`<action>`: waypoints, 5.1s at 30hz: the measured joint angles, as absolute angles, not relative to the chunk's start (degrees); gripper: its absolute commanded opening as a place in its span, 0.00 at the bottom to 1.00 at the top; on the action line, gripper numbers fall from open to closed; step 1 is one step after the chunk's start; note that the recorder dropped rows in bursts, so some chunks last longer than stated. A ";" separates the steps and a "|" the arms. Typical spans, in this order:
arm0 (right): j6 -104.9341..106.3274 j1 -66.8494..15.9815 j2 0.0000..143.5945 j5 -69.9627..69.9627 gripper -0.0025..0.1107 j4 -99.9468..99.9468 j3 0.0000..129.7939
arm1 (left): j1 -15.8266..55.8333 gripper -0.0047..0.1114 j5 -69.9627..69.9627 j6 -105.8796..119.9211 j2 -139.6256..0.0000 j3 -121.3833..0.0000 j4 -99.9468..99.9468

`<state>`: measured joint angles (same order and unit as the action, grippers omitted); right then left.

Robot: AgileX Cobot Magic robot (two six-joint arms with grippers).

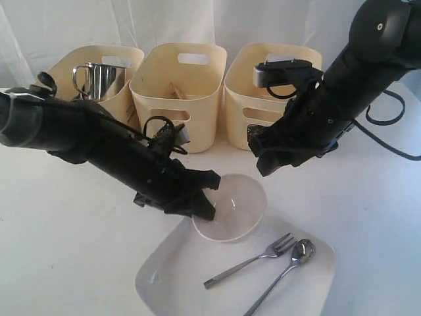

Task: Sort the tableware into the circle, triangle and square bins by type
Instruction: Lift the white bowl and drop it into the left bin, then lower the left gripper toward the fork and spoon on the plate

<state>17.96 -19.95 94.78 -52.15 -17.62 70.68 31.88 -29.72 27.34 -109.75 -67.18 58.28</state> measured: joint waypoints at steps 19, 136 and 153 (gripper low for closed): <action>17.96 -19.95 93.11 -47.72 0.51 -17.43 70.68 | 15.85 0.04 -2.74 30.27 -92.55 -67.18 50.88; 4.13 -19.95 76.15 -60.36 0.51 -10.56 61.07 | 27.02 0.30 -54.28 50.90 -100.97 -75.82 53.91; 3.53 -19.95 72.02 -59.41 0.51 -9.92 53.82 | 39.74 0.47 -47.13 52.00 -112.51 -75.82 50.06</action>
